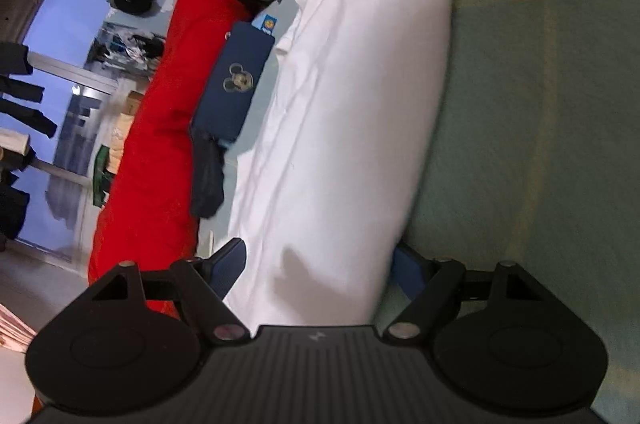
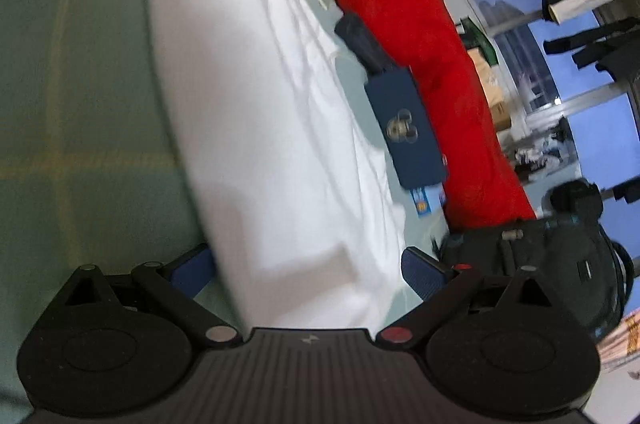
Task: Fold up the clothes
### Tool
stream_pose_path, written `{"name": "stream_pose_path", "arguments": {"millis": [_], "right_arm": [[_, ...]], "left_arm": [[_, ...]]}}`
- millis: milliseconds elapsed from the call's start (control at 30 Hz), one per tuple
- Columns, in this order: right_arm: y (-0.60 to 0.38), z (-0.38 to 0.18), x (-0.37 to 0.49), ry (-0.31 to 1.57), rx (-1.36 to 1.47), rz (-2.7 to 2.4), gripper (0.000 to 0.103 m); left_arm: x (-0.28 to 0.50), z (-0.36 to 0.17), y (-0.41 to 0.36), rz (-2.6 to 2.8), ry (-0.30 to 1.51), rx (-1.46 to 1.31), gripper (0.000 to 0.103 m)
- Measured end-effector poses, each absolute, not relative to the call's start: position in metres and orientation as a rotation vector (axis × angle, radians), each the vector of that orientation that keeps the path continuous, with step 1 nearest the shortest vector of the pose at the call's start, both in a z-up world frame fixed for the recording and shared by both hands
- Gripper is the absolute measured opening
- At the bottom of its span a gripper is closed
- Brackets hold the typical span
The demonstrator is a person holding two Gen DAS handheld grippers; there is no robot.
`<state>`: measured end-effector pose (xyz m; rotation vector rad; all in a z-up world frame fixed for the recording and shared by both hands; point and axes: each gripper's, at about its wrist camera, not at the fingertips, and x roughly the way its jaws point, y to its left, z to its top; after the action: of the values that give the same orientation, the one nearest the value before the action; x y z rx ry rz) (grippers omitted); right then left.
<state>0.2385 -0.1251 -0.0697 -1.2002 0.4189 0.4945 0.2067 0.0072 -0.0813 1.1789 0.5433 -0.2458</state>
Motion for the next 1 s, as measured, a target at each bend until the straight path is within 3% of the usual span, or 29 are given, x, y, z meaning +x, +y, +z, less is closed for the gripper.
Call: {"name": "stream_pose_path", "arguments": {"millis": [200,367,467,567,633,700,767,1000], "right_arm": [[-0.090,-0.075,0.255,0.365,-1.210,0.553,0.098],[-0.125,-0.075,0.260,0.394,-1.276,0.457,0.094],[-0.145,-0.077,0.273,0.450,-1.268,0.399,0.084],[-0.133,-0.086,0.272,0.431,-1.307,0.404,0.065],[-0.113,-0.096,0.268,0.405,-1.357,0.428,0.048],[-0.103,-0.106,0.266,0.395,-1.392,0.441,0.022],[-0.097,-0.115,0.266,0.387,-1.415,0.446,0.015],[-0.103,-0.086,0.270,0.398,-1.274,0.451,0.011]], "left_arm": [[0.222,-0.084,-0.005,-0.250,0.504,1.162,0.079],[0.219,-0.086,0.034,-0.150,0.549,1.185,0.080],[0.221,-0.090,0.042,-0.109,0.568,1.211,0.076],[0.223,-0.098,0.026,-0.115,0.554,1.256,0.052],[0.225,-0.108,0.013,-0.136,0.555,1.276,0.022],[0.224,-0.119,0.007,-0.149,0.565,1.286,0.002],[0.220,-0.123,0.007,-0.140,0.550,1.279,0.000],[0.221,-0.101,0.017,-0.150,0.560,1.176,0.001]]}}
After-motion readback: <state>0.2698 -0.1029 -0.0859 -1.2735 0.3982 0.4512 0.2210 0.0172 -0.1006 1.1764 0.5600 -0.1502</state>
